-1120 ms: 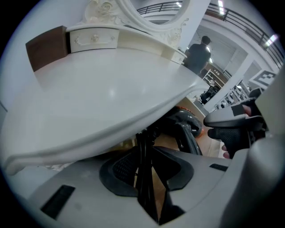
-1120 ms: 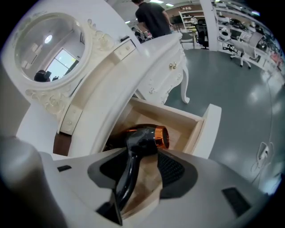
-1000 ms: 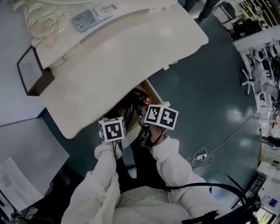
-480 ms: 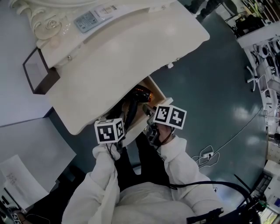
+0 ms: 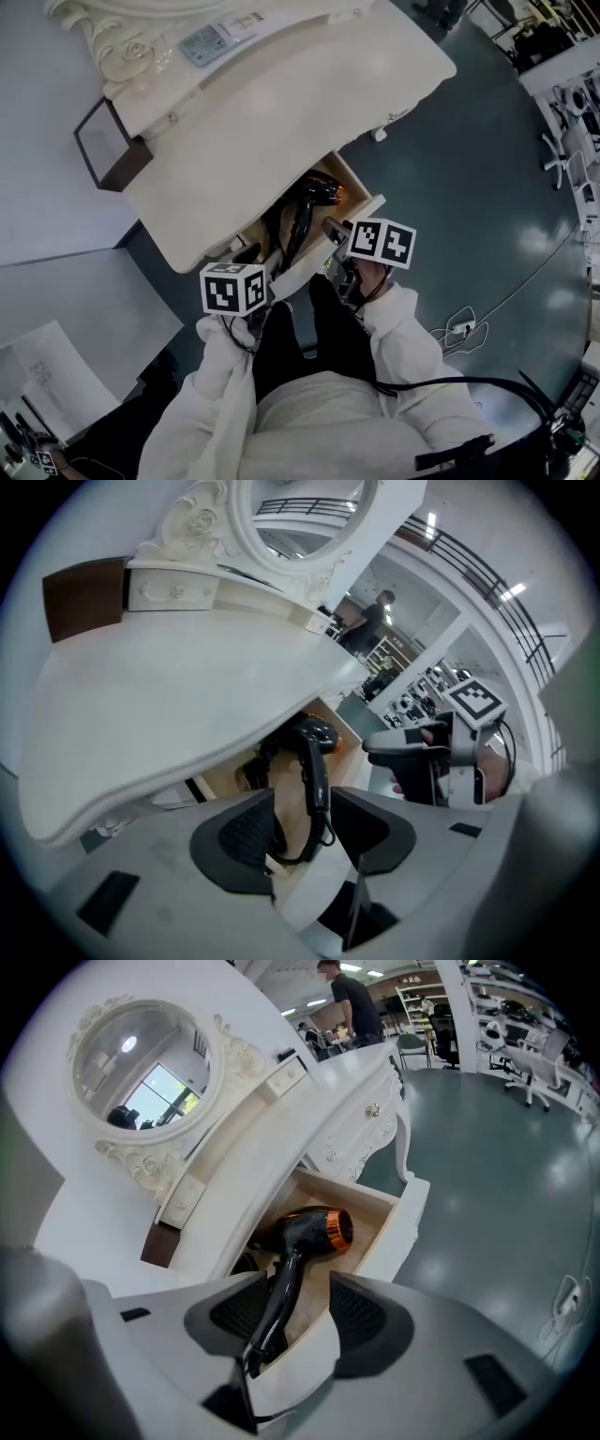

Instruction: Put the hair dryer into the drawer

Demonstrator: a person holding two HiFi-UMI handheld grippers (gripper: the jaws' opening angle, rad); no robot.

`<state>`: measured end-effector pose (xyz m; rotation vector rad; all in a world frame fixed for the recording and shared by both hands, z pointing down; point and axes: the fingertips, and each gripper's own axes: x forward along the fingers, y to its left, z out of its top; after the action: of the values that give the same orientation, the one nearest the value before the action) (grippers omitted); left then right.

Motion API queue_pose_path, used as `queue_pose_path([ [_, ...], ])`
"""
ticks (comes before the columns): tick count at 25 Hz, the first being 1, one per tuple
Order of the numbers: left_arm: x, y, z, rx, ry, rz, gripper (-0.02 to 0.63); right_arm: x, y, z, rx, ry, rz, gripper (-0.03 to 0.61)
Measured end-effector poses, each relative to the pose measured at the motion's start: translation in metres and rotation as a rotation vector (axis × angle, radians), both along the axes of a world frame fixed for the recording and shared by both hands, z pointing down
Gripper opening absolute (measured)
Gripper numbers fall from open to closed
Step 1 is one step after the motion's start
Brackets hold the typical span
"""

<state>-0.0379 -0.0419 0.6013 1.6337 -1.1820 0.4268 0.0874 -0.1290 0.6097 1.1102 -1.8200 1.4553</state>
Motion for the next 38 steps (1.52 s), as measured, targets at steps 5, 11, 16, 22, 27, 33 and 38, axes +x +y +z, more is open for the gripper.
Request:
queue_pose_path([
  [5, 0.032, 0.011, 0.013, -0.009, -0.013, 0.233, 0.168, -0.008, 0.007, -0.002, 0.007, -0.017, -0.014, 0.258],
  [11, 0.050, 0.006, 0.039, -0.054, -0.016, 0.331, 0.159, -0.016, 0.022, 0.004, 0.030, 0.011, -0.123, 0.258],
  [16, 0.042, -0.002, 0.043, -0.063, -0.006, 0.268, 0.093, -0.018, 0.031, 0.017, -0.018, 0.023, -0.178, 0.258],
  [22, 0.037, -0.007, 0.044, -0.064, -0.021, 0.288, 0.078, -0.029, 0.024, 0.018, 0.045, 0.104, -0.307, 0.238],
  [27, 0.038, -0.006, 0.043, -0.062, -0.013, 0.280, 0.077, -0.038, 0.026, 0.026, -0.004, 0.077, -0.345, 0.132],
  [33, 0.041, -0.004, 0.045, -0.065, -0.046, 0.301, 0.077, -0.026, 0.036, 0.028, -0.065, 0.101, -0.394, 0.095],
  [38, 0.042, -0.005, 0.045, -0.043, -0.113, 0.336, 0.077, -0.023, 0.037, 0.030, -0.057, 0.144, -0.438, 0.078],
])
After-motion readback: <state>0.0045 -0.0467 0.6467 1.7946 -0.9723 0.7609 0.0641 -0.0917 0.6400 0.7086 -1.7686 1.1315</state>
